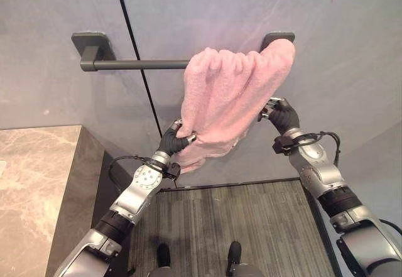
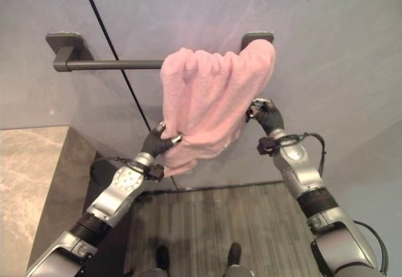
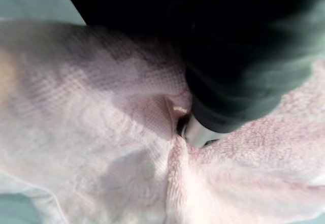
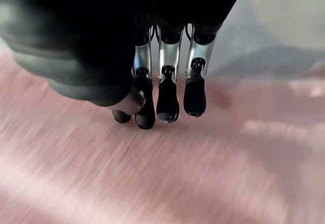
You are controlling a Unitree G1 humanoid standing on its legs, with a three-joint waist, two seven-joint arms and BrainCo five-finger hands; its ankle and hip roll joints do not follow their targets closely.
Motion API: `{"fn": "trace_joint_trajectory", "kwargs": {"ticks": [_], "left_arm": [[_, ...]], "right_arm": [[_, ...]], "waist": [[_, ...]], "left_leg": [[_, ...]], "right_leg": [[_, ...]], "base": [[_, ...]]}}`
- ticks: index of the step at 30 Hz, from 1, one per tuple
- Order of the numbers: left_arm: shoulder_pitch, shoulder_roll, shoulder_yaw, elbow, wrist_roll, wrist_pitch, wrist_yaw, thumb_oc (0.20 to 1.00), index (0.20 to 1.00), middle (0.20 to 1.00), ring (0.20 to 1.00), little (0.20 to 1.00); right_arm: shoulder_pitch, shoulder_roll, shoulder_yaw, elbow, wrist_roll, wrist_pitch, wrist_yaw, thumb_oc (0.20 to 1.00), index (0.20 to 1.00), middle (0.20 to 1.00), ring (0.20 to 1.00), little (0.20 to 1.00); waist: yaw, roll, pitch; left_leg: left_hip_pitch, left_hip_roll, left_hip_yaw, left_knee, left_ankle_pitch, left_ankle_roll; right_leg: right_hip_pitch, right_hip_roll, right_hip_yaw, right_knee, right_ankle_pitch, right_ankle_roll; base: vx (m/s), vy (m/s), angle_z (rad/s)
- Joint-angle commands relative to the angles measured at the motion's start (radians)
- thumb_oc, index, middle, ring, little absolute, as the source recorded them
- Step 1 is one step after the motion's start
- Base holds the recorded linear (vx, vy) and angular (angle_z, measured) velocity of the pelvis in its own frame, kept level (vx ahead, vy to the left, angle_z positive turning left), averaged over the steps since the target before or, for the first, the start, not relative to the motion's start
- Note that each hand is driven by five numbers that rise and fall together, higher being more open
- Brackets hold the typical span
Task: Put brush and paste in cup on sink, flatten towel.
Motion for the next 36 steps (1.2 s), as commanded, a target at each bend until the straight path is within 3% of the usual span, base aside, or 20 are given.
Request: {"fn": "trace_joint_trajectory", "kwargs": {"ticks": [1,10,20,23,24,25,27,30,32,36], "left_arm": [[-0.043,0.036,0.042,-0.072,-0.019,-0.056,-0.002,0.2,0.2,0.2,0.2,0.2],[0.051,0.076,0.142,-0.234,-0.064,-0.082,-0.001,0.2,0.2,0.2,0.2,0.2],[0.204,0.153,0.246,-0.411,-0.147,-0.088,-0.039,0.2,0.2,0.2,0.2,0.2],[0.237,0.182,0.274,-0.47,-0.128,-0.086,-0.048,0.2,0.2,0.2,0.2,0.2],[0.266,0.184,0.25,-0.48,-0.186,-0.077,-0.085,0.209,0.209,0.209,0.209,0.209],[0.275,0.179,0.222,-0.446,-0.188,-0.061,-0.096,0.285,0.285,0.285,0.285,0.285],[0.269,0.156,0.179,-0.351,-0.163,-0.04,-0.09,0.2,0.2,0.2,0.2,0.2],[0.215,0.141,0.171,-0.362,-0.124,-0.042,-0.054,0.2,0.2,0.2,0.2,0.2],[0.216,0.133,0.172,-0.382,-0.163,-0.046,-0.063,0.2,0.2,0.2,0.2,0.2],[0.263,0.111,0.223,-0.409,-0.152,-0.059,-0.042,0.2,0.2,0.2,0.2,0.2]], "right_arm": [[-0.039,-0.027,-0.004,-0.094,0.046,-0.038,0.042,0.2,0.2,0.2,0.2,0.2],[-0.006,-0.089,0.025,-0.303,0.05,-0.039,0.105,0.2,0.2,0.2,0.2,0.2],[0.068,-0.264,0.0,-0.619,0.019,-0.054,0.159,0.2,0.2,0.2,0.2,0.2],[0.126,-0.301,-0.064,-0.699,-0.025,-0.07,0.147,0.2,0.2,0.2,0.2,0.2],[0.161,-0.296,-0.06,-0.69,-0.016,-0.056,0.16,0.2,0.2,0.2,0.2,0.2],[0.179,-0.286,-0.056,-0.647,-0.044,-0.042,0.144,0.2,0.2,0.2,0.2,0.2],[0.194,-0.251,-0.046,-0.558,-0.1,-0.007,0.094,0.2,0.2,0.2,0.2,0.2],[0.209,-0.149,-0.083,-0.509,-0.112,-0.022,0.028,0.2,0.2,0.2,0.2,0.2],[0.221,-0.139,-0.088,-0.552,-0.048,-0.036,0.073,0.2,0.2,0.2,0.2,0.2],[0.233,-0.123,-0.111,-0.6,-0.094,-0.05,0.058,0.2,0.2,0.2,0.2,0.2]], "waist": [[0.024,-0.025,-0.014],[0.035,-0.043,-0.008],[0.03,-0.065,0.001],[0.023,-0.068,0.006],[0.02,-0.07,0.006],[0.016,-0.071,0.005],[0.011,-0.072,0.001],[0.005,-0.064,0.007],[0.003,-0.067,0.005],[0.006,-0.069,-0.007]], "left_leg": [[0.037,-0.002,0.01,0.004,-0.028,-0.01],[0.028,-0.008,0.006,0.004,-0.031,-0.007],[0.011,-0.007,0.006,0.004,-0.03,-0.006],[0.009,-0.005,0.007,0.004,-0.03,-0.007],[0.01,-0.004,0.01,0.004,-0.03,-0.006],[0.012,-0.004,0.012,0.004,-0.031,-0.005],[0.02,-0.003,0.017,0.004,-0.032,-0.003],[0.022,-0.001,0.019,0.004,-0.032,-0.002],[0.026,0.001,0.023,0.004,-0.034,0.0],[0.036,0.001,0.03,0.004,-0.041,0.0]], "right_leg": [[0.047,-0.046,0.019,0.007,0.004,0.075],[0.043,-0.053,0.019,0.006,0.011,0.079],[0.024,-0.052,0.024,0.007,0.014,0.083],[0.018,-0.05,0.031,0.01,0.013,0.084],[0.018,-0.05,0.031,0.011,0.012,0.084],[0.019,-0.05,0.033,0.011,0.013,0.083],[0.022,-0.048,0.038,0.012,0.012,0.083],[0.017,-0.045,0.045,0.021,0.009,0.082],[0.013,-0.044,0.052,0.025,0.006,0.082],[0.022,-0.045,0.054,0.016,0.006,0.08]], "base": [[0.0,0.027,0.05],[0.0,0.008,0.01],[0.0,0.006,0.01],[0.0,0.0,0.0],[0.0,0.0,0.0],[0.0,0.0,0.0],[0.0,0.0,0.0],[0.0,0.0,0.0],[0.01,-0.004,-0.02],[0.02,-0.001,-0.09]]}}
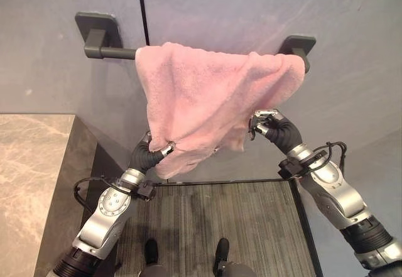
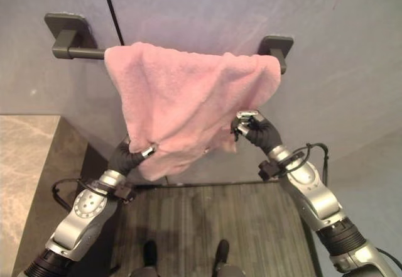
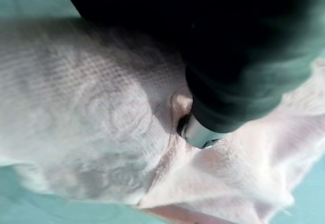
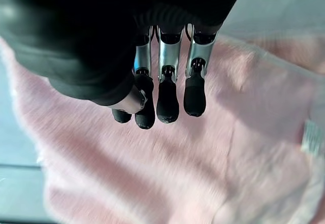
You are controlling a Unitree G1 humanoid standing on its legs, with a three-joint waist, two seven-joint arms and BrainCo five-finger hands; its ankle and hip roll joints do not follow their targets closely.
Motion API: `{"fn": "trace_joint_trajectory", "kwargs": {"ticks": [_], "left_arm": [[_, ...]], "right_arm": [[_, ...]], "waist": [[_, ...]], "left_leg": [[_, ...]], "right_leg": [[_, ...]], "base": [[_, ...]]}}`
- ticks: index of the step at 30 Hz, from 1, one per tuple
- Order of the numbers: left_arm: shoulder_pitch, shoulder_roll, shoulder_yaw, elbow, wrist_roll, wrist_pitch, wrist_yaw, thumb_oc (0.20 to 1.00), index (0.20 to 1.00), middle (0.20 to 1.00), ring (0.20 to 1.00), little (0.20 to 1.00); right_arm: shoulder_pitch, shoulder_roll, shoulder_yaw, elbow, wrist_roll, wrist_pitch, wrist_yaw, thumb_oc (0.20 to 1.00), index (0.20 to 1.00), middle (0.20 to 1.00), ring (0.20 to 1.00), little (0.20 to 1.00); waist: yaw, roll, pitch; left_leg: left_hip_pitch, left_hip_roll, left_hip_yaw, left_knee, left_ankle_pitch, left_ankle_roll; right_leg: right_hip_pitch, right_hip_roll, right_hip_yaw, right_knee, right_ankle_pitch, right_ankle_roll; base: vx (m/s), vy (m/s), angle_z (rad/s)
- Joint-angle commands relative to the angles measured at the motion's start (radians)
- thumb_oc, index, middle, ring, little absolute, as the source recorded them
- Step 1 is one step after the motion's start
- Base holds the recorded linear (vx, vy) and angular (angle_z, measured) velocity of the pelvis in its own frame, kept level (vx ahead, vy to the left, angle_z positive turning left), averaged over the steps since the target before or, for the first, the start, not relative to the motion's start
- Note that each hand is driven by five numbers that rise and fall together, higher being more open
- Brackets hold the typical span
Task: Put brush and paste in cup on sink, flatten towel.
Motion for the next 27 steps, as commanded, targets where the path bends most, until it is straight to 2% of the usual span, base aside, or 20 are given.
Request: {"fn": "trace_joint_trajectory", "kwargs": {"ticks": [1,3,4,6,7,12,13,14,15,16,18,19,20,21,22,23,24,27], "left_arm": [[-0.027,-0.025,0.068,-0.06,0.008,-0.071,0.022,0.2,0.2,0.2,0.2,0.2],[0.004,-0.069,0.114,-0.064,-0.009,-0.085,0.059,0.2,0.2,0.2,0.2,0.2],[0.043,-0.099,0.151,-0.064,0.011,-0.091,0.078,0.2,0.2,0.2,0.2,0.2],[0.075,-0.114,0.183,-0.07,0.02,-0.096,0.087,0.2,0.2,0.2,0.2,0.2],[0.097,-0.123,0.214,-0.066,0.02,-0.105,0.097,0.2,0.2,0.2,0.2,0.2],[0.121,-0.132,0.233,-0.03,0.027,-0.104,0.107,0.2,0.2,0.2,0.2,0.2],[0.125,-0.131,0.234,-0.015,0.049,-0.102,0.109,0.256,0.256,0.256,0.256,0.256],[0.126,-0.131,0.226,0.0,0.057,-0.097,0.107,0.351,0.351,0.351,0.351,0.351],[0.125,-0.131,0.226,0.001,0.057,-0.097,0.107,0.658,0.658,0.658,0.658,0.658],[0.131,-0.132,0.225,0.013,0.082,-0.091,0.108,1.0,1.0,1.0,1.0,1.0],[0.129,-0.122,0.22,0.021,0.132,-0.082,0.114,1.0,1.0,1.0,1.0,1.0],[0.139,-0.083,0.228,0.034,0.257,-0.062,0.106,1.0,1.0,1.0,1.0,1.0],[0.139,-0.083,0.227,0.034,0.259,-0.061,0.107,1.0,1.0,1.0,1.0,1.0],[0.171,-0.029,0.267,0.024,0.371,-0.049,0.083,1.0,1.0,1.0,1.0,1.0],[0.174,-0.028,0.268,0.022,0.373,-0.048,0.083,1.0,1.0,1.0,1.0,1.0],[0.194,-0.007,0.298,0.014,0.419,-0.05,0.083,1.0,1.0,1.0,1.0,1.0],[0.231,0.019,0.366,0.003,0.499,-0.059,0.093,1.0,1.0,1.0,1.0,1.0],[0.305,0.019,0.479,-0.019,0.591,-0.071,0.129,1.0,1.0,1.0,1.0,1.0]], "right_arm": [[-0.046,0.01,-0.057,-0.083,-0.002,-0.087,-0.007,0.2,0.2,0.2,0.2,0.2],[-0.06,0.05,-0.062,-0.081,-0.045,-0.1,-0.044,0.2,0.2,0.2,0.2,0.2],[-0.045,0.088,-0.071,-0.099,-0.042,-0.106,-0.039,0.325,0.325,0.325,0.325,0.325],[-0.017,0.096,-0.097,-0.119,-0.058,-0.112,-0.047,0.875,0.875,0.875,0.875,0.875],[0.007,0.111,-0.118,-0.121,-0.062,-0.117,-0.054,1.0,1.0,1.0,1.0,1.0],[0.043,0.135,-0.132,-0.124,-0.074,-0.116,-0.062,1.0,1.0,1.0,1.0,1.0],[0.056,0.147,-0.134,-0.12,-0.082,-0.114,-0.065,1.0,1.0,1.0,1.0,1.0],[0.063,0.154,-0.133,-0.119,-0.084,-0.112,-0.064,1.0,1.0,1.0,1.0,1.0],[0.063,0.154,-0.133,-0.119,-0.085,-0.112,-0.064,1.0,1.0,1.0,1.0,1.0],[0.073,0.162,-0.138,-0.12,-0.093,-0.11,-0.068,1.0,1.0,1.0,1.0,1.0],[0.085,0.174,-0.144,-0.116,-0.104,-0.107,-0.072,1.0,1.0,1.0,1.0,1.0],[0.102,0.186,-0.181,-0.104,-0.149,-0.112,-0.099,1.0,1.0,1.0,1.0,1.0],[0.103,0.186,-0.182,-0.106,-0.151,-0.111,-0.1,1.0,1.0,1.0,1.0,1.0],[0.127,0.173,-0.25,-0.12,-0.237,-0.12,-0.118,1.0,1.0,1.0,1.0,1.0],[0.13,0.175,-0.25,-0.123,-0.24,-0.119,-0.119,1.0,1.0,1.0,1.0,1.0],[0.142,0.163,-0.276,-0.137,-0.313,-0.117,-0.13,1.0,1.0,1.0,1.0,1.0],[0.164,0.117,-0.348,-0.202,-0.472,-0.129,-0.143,1.0,1.0,1.0,1.0,1.0],[0.202,0.095,-0.449,-0.256,-0.573,-0.145,-0.17,1.0,1.0,1.0,1.0,1.0]], "waist": [[0.001,0.0,-0.013],[0.009,0.003,-0.014],[0.015,0.003,-0.015],[0.017,0.003,-0.018],[0.018,0.003,-0.018],[0.016,0.004,-0.022],[0.014,0.006,-0.025],[0.013,0.007,-0.026],[0.013,0.006,-0.026],[0.011,0.008,-0.028],[0.008,0.012,-0.031],[0.002,0.019,-0.038],[0.003,0.018,-0.038],[-0.003,0.028,-0.042],[-0.002,0.027,-0.043],[-0.006,0.03,-0.048],[-0.014,0.035,-0.057],[-0.019,0.042,-0.071]], "left_leg": [[0.063,0.001,0.021,0.003,-0.035,0.007],[0.067,-0.001,0.023,0.003,-0.035,0.008],[0.067,0.0,0.027,0.003,-0.037,0.008],[0.065,0.0,0.027,0.003,-0.038,0.008],[0.066,-0.001,0.028,0.003,-0.038,0.009],[0.067,-0.001,0.031,0.003,-0.04,0.01],[0.07,0.0,0.032,0.003,-0.04,0.009],[0.071,0.001,0.033,0.003,-0.04,0.009],[0.071,0.001,0.033,0.003,-0.04,0.009],[0.074,0.001,0.035,0.003,-0.041,0.01],[0.076,0.004,0.037,0.003,-0.041,0.009],[0.082,0.005,0.044,0.003,-0.044,0.009],[0.082,0.005,0.044,0.003,-0.044,0.009],[0.092,0.008,0.048,0.003,-0.049,0.01],[0.092,0.008,0.048,0.003,-0.049,0.01],[0.096,0.009,0.051,0.003,-0.051,0.01],[0.106,0.011,0.054,0.003,-0.055,0.009],[0.119,0.013,0.057,0.003,-0.061,0.008]], "right_leg": [[0.054,-0.045,0.048,0.016,0.015,0.072],[0.059,-0.046,0.05,0.009,0.014,0.071],[0.058,-0.047,0.048,0.002,0.014,0.071],[0.058,-0.048,0.048,-0.001,0.014,0.072],[0.059,-0.049,0.049,-0.001,0.016,0.073],[0.059,-0.049,0.052,-0.001,0.015,0.072],[0.06,-0.049,0.054,-0.001,0.016,0.072],[0.06,-0.049,0.055,-0.001,0.016,0.072],[0.06,-0.049,0.055,-0.001,0.016,0.072],[0.06,-0.048,0.058,-0.001,0.016,0.072],[0.059,-0.048,0.06,-0.001,0.017,0.073],[0.059,-0.046,0.064,-0.001,0.019,0.074],[0.06,-0.046,0.064,-0.001,0.019,0.074],[0.066,-0.045,0.067,-0.001,0.017,0.074],[0.066,-0.045,0.067,-0.001,0.017,0.074],[0.068,-0.044,0.071,-0.001,0.015,0.074],[0.075,-0.042,0.075,0.0,0.011,0.075],[0.084,-0.039,0.078,0.0,0.003,0.075]], "base": [[0.01,0.003,-0.06],[0.0,0.001,-0.03],[-0.01,-0.006,-0.06],[0.0,-0.007,-0.05],[0.0,0.0,0.0],[0.0,0.0,0.0],[0.0,0.0,0.0],[0.0,0.0,0.0],[0.0,0.0,0.0],[0.0,0.0,0.0],[0.0,0.0,0.0],[0.0,0.0,0.0],[0.01,0.005,-0.05],[0.01,0.003,-0.07],[0.02,0.008,-0.12],[0.03,0.006,-0.13],[0.05,0.007,-0.16],[0.03,-0.002,-0.11]]}}
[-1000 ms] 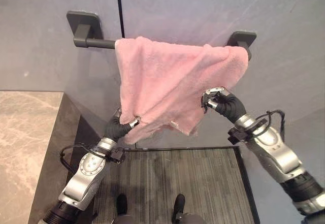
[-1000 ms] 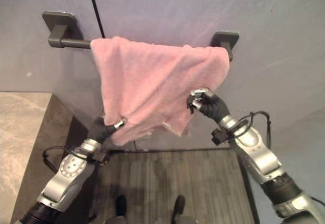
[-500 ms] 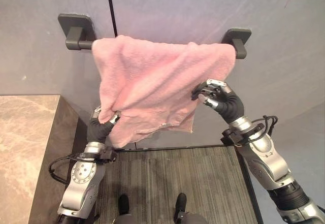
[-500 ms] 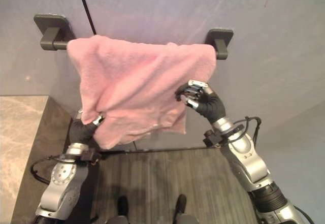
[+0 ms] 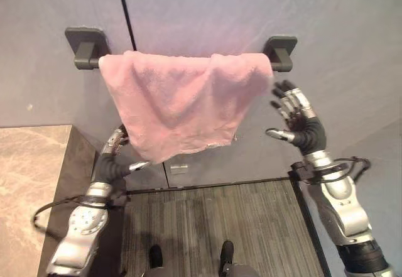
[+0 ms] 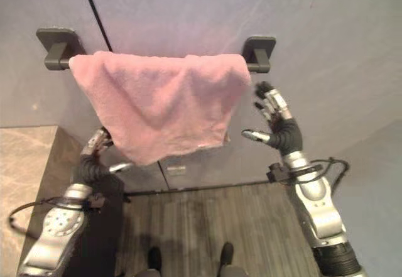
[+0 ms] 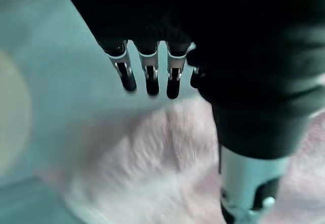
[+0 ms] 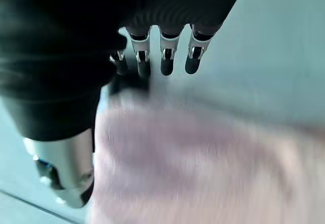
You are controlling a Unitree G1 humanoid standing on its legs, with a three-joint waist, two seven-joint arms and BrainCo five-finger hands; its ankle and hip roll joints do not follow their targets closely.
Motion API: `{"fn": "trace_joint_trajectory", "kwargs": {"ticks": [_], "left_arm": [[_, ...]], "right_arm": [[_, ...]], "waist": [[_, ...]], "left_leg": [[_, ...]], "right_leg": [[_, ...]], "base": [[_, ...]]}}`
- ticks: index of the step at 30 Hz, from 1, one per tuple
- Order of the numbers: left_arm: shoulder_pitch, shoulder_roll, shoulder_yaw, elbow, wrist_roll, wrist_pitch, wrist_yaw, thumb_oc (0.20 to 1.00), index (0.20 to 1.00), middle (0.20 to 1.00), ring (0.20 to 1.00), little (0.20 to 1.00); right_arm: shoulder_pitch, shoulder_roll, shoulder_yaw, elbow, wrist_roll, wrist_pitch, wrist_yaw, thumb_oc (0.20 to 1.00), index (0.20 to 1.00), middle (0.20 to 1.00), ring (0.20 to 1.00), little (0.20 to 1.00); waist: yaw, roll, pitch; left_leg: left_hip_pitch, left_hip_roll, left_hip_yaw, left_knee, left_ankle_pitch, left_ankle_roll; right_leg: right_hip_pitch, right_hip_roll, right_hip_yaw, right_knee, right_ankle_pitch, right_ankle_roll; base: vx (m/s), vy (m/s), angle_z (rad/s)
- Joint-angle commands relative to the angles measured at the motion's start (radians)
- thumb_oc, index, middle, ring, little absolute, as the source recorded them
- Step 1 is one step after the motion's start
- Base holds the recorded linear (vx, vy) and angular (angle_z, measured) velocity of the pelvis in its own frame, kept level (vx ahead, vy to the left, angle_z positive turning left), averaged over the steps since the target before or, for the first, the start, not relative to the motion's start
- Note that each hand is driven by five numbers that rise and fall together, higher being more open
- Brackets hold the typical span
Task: Put brush and paste in cup on sink, flatten towel.
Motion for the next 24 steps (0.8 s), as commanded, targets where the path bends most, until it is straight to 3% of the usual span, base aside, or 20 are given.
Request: {"fn": "trace_joint_trajectory", "kwargs": {"ticks": [1,3,4,6,10,12,14,15,16,18,19,22,24], "left_arm": [[0.059,0.044,0.143,-0.051,0.158,-0.059,0.068,1.0,1.0,1.0,1.0,1.0],[0.081,0.034,0.177,-0.063,0.175,-0.062,0.084,1.0,1.0,1.0,1.0,1.0],[0.093,0.024,0.25,-0.083,0.216,-0.07,0.141,1.0,1.0,1.0,1.0,1.0],[0.081,0.028,0.297,-0.129,0.275,-0.096,0.194,1.0,1.0,1.0,1.0,1.0],[-0.016,-0.001,0.261,-0.215,0.218,-0.149,0.269,1.0,1.0,1.0,1.0,1.0],[-0.052,0.002,0.249,-0.231,0.216,-0.158,0.282,1.0,1.0,1.0,1.0,1.0],[-0.109,0.051,0.238,-0.276,0.286,-0.178,0.287,1.0,1.0,1.0,1.0,1.0],[-0.146,0.123,0.235,-0.301,0.366,-0.183,0.279,1.0,1.0,1.0,1.0,1.0],[-0.201,0.179,0.184,-0.327,0.376,-0.2,0.264,1.0,1.0,1.0,1.0,1.0],[-0.269,0.296,0.164,-0.313,0.378,-0.205,0.248,1.0,1.0,1.0,1.0,1.0],[-0.276,0.298,0.163,-0.307,0.378,-0.205,0.25,1.0,1.0,1.0,1.0,1.0],[-0.404,0.458,0.054,-0.273,0.318,-0.212,0.18,1.0,1.0,1.0,1.0,1.0],[-0.449,0.463,0.008,-0.242,0.284,-0.219,0.167,1.0,1.0,1.0,1.0,1.0]], "right_arm": [[0.009,-0.054,-0.12,-0.104,-0.179,-0.105,-0.052,1.0,1.0,1.0,1.0,1.0],[0.026,-0.049,-0.142,-0.125,-0.205,-0.106,-0.056,1.0,1.0,1.0,1.0,1.0],[0.034,-0.052,-0.18,-0.151,-0.253,-0.117,-0.078,1.0,1.0,1.0,1.0,1.0],[0.018,-0.04,-0.184,-0.188,-0.248,-0.135,-0.091,1.0,1.0,1.0,1.0,1.0],[-0.059,0.027,-0.072,-0.164,-0.075,-0.157,-0.076,1.0,1.0,1.0,1.0,1.0],[-0.094,0.022,-0.043,-0.155,-0.1,-0.156,-0.083,1.0,1.0,1.0,1.0,1.0],[-0.169,-0.068,-0.031,-0.164,-0.321,-0.133,-0.115,1.0,1.0,1.0,1.0,1.0],[-0.214,-0.13,-0.019,-0.16,-0.377,-0.129,-0.121,1.0,1.0,1.0,1.0,1.0],[-0.288,-0.151,0.042,-0.132,-0.331,-0.116,-0.108,1.0,1.0,1.0,1.0,1.0],[-0.4,-0.22,0.117,-0.088,-0.399,-0.086,-0.111,1.0,1.0,1.0,1.0,1.0],[-0.409,-0.22,0.121,-0.081,-0.402,-0.087,-0.114,1.0,1.0,1.0,1.0,1.0],[-0.615,-0.263,0.317,0.055,-0.471,-0.026,-0.072,1.0,1.0,1.0,1.0,1.0],[-0.667,-0.247,0.368,0.107,-0.474,-0.019,-0.072,1.0,1.0,1.0,1.0,1.0]], "waist": [[-0.018,-0.002,-0.071],[-0.021,-0.002,-0.077],[-0.018,0.0,-0.085],[-0.016,0.003,-0.095],[-0.007,-0.001,-0.101],[-0.006,-0.002,-0.101],[-0.007,-0.002,-0.103],[-0.009,0.001,-0.111],[-0.01,0.001,-0.115],[-0.011,0.005,-0.116],[-0.011,0.004,-0.113],[-0.013,0.008,-0.12],[-0.015,0.011,-0.116]], "left_leg": [[0.071,0.017,0.012,0.004,-0.058,0.006],[0.069,0.017,0.012,0.004,-0.052,0.006],[0.072,0.018,0.012,0.004,-0.053,0.006],[0.075,0.019,0.011,0.004,-0.054,0.004],[0.073,0.018,0.007,0.004,-0.051,0.0],[0.072,0.018,0.006,0.004,-0.049,-0.001],[0.076,0.018,0.007,0.004,-0.052,-0.002],[0.08,0.018,0.008,0.004,-0.058,-0.004],[0.078,0.016,0.011,0.004,-0.051,-0.003],[0.085,0.015,0.013,0.004,-0.058,-0.005],[0.082,0.014,0.013,0.004,-0.052,-0.004],[0.084,0.011,0.017,0.004,-0.046,-0.007],[0.087,0.011,0.018,0.004,-0.046,-0.007]], "right_leg": [[0.062,-0.035,0.036,0.002,-0.007,0.074],[0.06,-0.035,0.038,0.0,-0.003,0.072],[0.063,-0.034,0.038,0.0,-0.005,0.07],[0.066,-0.034,0.038,0.0,-0.007,0.07],[0.072,-0.038,0.032,0.001,-0.008,0.068],[0.072,-0.04,0.03,0.001,-0.008,0.068],[0.074,-0.041,0.032,0.001,-0.008,0.071],[0.077,-0.039,0.034,0.001,-0.013,0.074],[0.072,-0.041,0.038,0.0,-0.005,0.072],[0.078,-0.041,0.042,0.0,-0.009,0.075],[0.074,-0.042,0.043,-0.001,-0.003,0.073],[0.074,-0.042,0.047,-0.001,0.0,0.071],[0.076,-0.042,0.047,0.0,0.0,0.07]], "base": [[0.0,0.0,0.0],[0.0,0.0,0.0],[0.0,-0.007,-0.04],[-0.01,-0.006,-0.06],[-0.02,-0.003,0.01],[-0.02,-0.002,0.03],[-0.01,0.001,0.02],[-0.05,0.014,0.01],[0.0,0.019,-0.05],[-0.01,0.014,-0.06],[-0.03,0.008,-0.02],[-0.01,0.004,-0.01],[0.0,0.0,0.0]]}}
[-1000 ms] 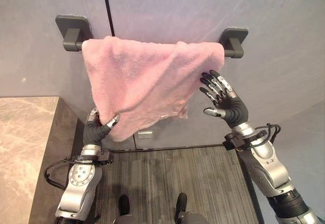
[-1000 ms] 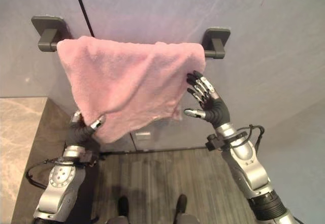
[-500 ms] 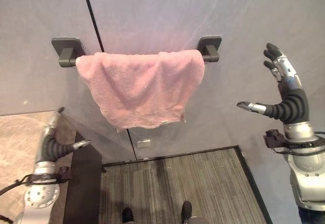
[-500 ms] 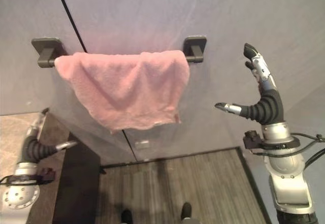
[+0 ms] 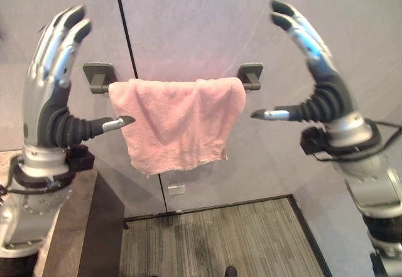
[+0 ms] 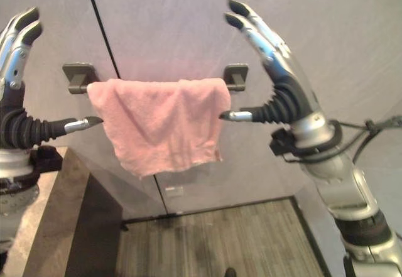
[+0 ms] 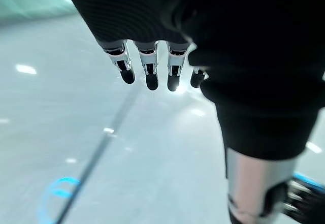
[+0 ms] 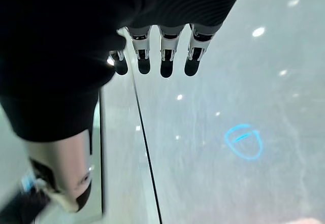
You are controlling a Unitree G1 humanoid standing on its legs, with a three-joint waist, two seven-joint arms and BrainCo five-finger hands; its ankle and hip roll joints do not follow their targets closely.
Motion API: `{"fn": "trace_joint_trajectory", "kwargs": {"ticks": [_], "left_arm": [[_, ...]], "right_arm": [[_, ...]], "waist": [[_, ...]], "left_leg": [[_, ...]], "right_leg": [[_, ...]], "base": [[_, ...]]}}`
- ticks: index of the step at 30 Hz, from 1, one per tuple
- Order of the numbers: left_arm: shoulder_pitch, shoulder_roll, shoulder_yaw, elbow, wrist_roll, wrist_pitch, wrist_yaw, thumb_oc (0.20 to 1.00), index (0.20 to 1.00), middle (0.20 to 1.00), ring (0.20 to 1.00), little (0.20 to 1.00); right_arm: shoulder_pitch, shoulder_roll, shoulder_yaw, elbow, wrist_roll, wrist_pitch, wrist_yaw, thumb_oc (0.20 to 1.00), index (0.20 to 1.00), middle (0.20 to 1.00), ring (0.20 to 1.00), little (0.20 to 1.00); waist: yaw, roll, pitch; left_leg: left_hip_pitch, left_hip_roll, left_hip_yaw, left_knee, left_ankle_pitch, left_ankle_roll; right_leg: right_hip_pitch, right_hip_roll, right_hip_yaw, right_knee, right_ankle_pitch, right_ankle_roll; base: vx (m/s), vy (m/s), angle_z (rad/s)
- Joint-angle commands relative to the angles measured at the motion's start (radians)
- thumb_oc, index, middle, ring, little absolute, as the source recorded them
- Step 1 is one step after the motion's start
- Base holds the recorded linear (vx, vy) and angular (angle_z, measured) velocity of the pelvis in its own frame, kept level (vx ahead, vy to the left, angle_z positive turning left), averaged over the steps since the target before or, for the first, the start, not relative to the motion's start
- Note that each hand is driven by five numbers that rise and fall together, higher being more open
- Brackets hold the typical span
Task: Put brush and paste in cup on sink, flatten towel.
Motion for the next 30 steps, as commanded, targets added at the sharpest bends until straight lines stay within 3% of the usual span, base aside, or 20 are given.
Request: {"fn": "trace_joint_trajectory", "kwargs": {"ticks": [1,4,8,17,23,30], "left_arm": [[-0.118,0.059,-0.105,0.062,-0.097,-0.009,-0.051,1.0,1.0,1.0,1.0,1.0],[-0.223,0.107,-0.235,0.15,-0.105,0.011,-0.109,1.0,1.0,1.0,1.0,1.0],[-0.287,0.133,-0.335,0.248,-0.076,0.031,-0.142,1.0,1.0,1.0,1.0,1.0],[-0.332,0.085,-0.43,0.406,0.004,0.074,-0.167,1.0,1.0,1.0,1.0,1.0],[-0.339,0.035,-0.475,0.449,0.058,0.089,-0.174,1.0,1.0,1.0,1.0,1.0],[-0.306,0.076,-0.524,0.43,0.171,0.071,-0.205,1.0,1.0,1.0,1.0,1.0]], "right_arm": [[-0.194,-0.009,0.095,0.085,-0.062,0.055,0.017,1.0,1.0,1.0,1.0,1.0],[-0.329,0.04,0.225,0.228,-0.109,0.075,0.049,1.0,1.0,1.0,1.0,1.0],[-0.42,0.108,0.322,0.368,-0.15,0.09,0.081,1.0,1.0,1.0,1.0,1.0],[-0.451,0.194,0.376,0.51,-0.219,0.099,0.074,1.0,1.0,1.0,1.0,1.0],[-0.425,0.203,0.392,0.509,-0.262,0.1,0.088,1.0,1.0,1.0,1.0,1.0],[-0.403,0.136,0.474,0.448,-0.412,0.056,0.138,1.0,1.0,1.0,1.0,1.0]], "waist": [[0.002,0.002,0.004],[0.0,0.008,0.01],[0.004,0.015,0.02],[0.013,0.026,0.037],[0.011,0.026,0.041],[0.009,0.022,0.034]], "left_leg": [[0.053,0.01,0.015,0.004,-0.038,0.0],[0.058,0.011,0.009,0.004,-0.036,-0.001],[0.063,0.011,0.007,0.004,-0.033,0.0],[0.054,0.003,-0.01,0.004,-0.029,0.002],[0.051,0.002,-0.016,0.004,-0.032,0.004],[0.07,0.008,-0.009,0.004,-0.041,0.004]], "right_leg": [[0.048,-0.045,0.034,0.001,0.0,0.067],[0.058,-0.041,0.032,0.008,-0.003,0.063],[0.051,-0.042,0.029,0.044,-0.017,0.058],[0.054,-0.054,0.004,0.05,-0.025,0.059],[0.06,-0.055,-0.004,0.055,-0.034,0.058],[0.066,-0.049,0.003,0.063,-0.051,0.058]], "base": [[0.0,0.0,0.0],[0.0,0.0,0.0],[0.0,0.0,0.0],[0.0,0.005,0.03],[0.01,0.006,0.06],[0.01,-0.004,0.0]]}}
